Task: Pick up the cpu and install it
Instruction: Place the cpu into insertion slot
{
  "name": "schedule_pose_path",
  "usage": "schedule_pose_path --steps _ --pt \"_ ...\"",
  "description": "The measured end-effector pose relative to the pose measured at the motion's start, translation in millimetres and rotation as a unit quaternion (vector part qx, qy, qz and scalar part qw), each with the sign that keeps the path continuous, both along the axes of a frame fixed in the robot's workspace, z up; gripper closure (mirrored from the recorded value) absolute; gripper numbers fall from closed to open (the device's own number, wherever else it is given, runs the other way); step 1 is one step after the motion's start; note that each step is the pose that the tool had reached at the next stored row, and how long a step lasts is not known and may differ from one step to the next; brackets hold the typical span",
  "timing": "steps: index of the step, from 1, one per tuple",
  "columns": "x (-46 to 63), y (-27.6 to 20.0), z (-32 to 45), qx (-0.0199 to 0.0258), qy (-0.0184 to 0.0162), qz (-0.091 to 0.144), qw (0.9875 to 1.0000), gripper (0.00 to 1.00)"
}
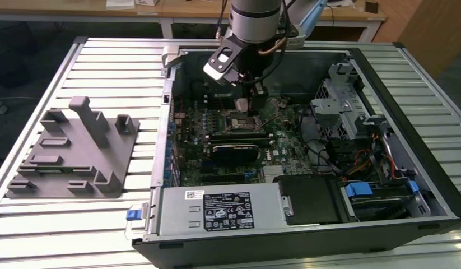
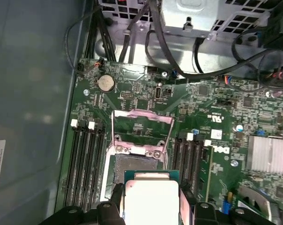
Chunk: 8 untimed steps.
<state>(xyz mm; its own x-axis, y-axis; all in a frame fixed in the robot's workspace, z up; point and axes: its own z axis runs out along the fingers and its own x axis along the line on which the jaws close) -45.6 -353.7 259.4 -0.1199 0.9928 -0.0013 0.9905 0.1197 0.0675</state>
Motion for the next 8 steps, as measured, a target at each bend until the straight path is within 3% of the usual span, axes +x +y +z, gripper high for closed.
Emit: schedule_pose_path --steps 8 --pt "0.0 1.8 -14.1 -0.0001 0.0009 -0.001 1.0 0.45"
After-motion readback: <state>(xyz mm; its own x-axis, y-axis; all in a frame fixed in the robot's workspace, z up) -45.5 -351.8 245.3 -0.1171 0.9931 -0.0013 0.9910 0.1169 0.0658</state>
